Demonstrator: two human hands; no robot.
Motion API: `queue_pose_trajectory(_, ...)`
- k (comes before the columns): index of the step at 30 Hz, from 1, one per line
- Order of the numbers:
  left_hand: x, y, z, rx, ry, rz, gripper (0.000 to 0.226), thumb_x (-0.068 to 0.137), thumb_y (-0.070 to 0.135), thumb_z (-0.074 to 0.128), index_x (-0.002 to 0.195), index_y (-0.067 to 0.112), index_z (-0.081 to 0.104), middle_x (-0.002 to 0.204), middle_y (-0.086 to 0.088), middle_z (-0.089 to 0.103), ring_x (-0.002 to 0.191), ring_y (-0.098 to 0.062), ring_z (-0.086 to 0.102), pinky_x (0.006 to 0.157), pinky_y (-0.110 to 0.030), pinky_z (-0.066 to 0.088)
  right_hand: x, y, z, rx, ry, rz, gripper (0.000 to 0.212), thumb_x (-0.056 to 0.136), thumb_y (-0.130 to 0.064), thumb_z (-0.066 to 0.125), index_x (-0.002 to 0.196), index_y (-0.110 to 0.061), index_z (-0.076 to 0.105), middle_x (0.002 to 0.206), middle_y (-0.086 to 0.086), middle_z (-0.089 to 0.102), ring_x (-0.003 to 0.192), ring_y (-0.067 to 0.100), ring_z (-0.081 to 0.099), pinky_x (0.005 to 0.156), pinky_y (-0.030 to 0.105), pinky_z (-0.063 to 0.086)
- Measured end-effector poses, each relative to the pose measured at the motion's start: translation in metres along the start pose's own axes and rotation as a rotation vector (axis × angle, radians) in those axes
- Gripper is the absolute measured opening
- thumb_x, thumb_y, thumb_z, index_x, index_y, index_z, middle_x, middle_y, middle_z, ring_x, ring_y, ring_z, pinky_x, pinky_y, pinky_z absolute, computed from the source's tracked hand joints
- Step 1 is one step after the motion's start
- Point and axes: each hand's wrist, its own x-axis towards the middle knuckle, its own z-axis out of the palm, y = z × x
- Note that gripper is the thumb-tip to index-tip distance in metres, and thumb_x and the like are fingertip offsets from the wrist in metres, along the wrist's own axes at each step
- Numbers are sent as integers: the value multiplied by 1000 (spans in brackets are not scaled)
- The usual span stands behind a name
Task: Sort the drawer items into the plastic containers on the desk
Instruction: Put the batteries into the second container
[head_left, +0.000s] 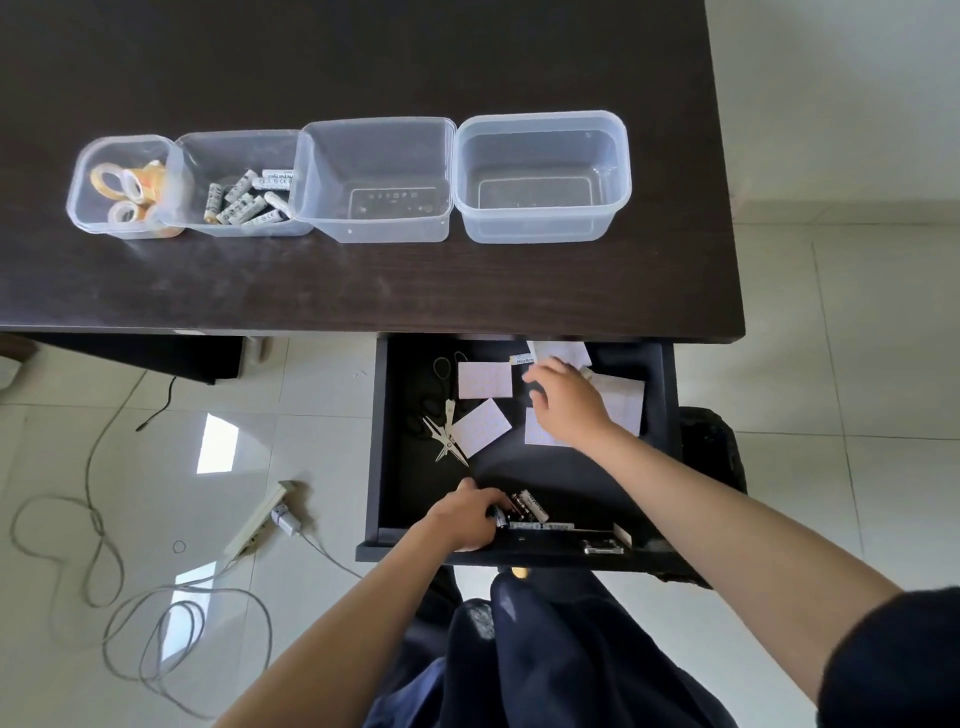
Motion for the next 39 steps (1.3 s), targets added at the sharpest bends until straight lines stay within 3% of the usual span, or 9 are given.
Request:
queue_pose_trajectory(4,0,-3,1,-13,7,-7,38,92,24,41,127,35,52,131,-9,41,111,-32,55,100,-39,44,35,-1,4,-304,-163,-6,34,89,-6,46,120,-12,59,155,-6,26,135,27,27,94,38,41)
queue_pose_trajectory(8,-3,-7,1,-25,7,-11,38,93,24,41,129,31,51,132,-10,41,110,-32,56,101,-40,44,34,-4,13,-433,-140,-23,37,82,1,49,115,-10,60,148,-4,32,127,29,29,97,39,34)
queue_pose_trajectory(15,-4,-6,-1,-38,-1,10,39,94,23,40,131,27,49,133,-10,40,109,-31,57,100,-38,44,-17,1,23,-287,-29,-168,50,74,4,53,119,-16,60,139,-5,43,114,29,37,96,40,32)
queue_pose_trajectory(18,-4,-6,-1,-57,4,23,38,94,22,41,131,26,49,132,-10,40,104,-28,60,96,-31,44,-49,1,33,-254,83,-299,40,68,0,64,105,-15,67,122,-2,58,102,30,50,86,42,43)
queue_pose_trajectory(21,-5,-6,-2,-72,14,23,39,93,21,43,131,26,49,131,-10,41,103,-28,60,95,-30,43,-73,9,47,-198,-7,-368,24,73,-10,63,93,-19,71,107,-4,61,95,25,52,82,36,43)
queue_pose_trajectory(27,-5,-8,-4,-133,44,79,38,90,11,48,126,23,53,123,-10,52,107,-23,55,88,-24,40,-81,6,52,-32,-380,-129,30,87,-13,54,115,-16,63,112,-1,53,101,24,52,79,38,48)
queue_pose_trajectory(31,-4,-10,-4,-196,99,56,34,87,8,50,119,18,55,115,-12,57,99,-23,57,82,-27,45,-78,8,47,180,-271,60,23,87,-7,55,106,-18,63,110,-5,53,97,17,58,82,33,51)
queue_pose_trajectory(35,-2,-9,-1,-163,178,-99,37,88,15,51,124,11,46,121,-14,52,103,-28,57,81,-30,44,-81,22,40,109,-237,181,31,89,-7,49,116,-18,58,117,-4,50,99,15,57,83,33,51)
queue_pose_trajectory(39,1,-8,-2,-123,162,-125,40,88,17,53,127,10,44,117,-13,58,104,-27,58,77,-30,44,-81,32,29,39,-280,332,25,88,-6,47,108,-14,59,108,3,56,91,19,56,79,32,50)
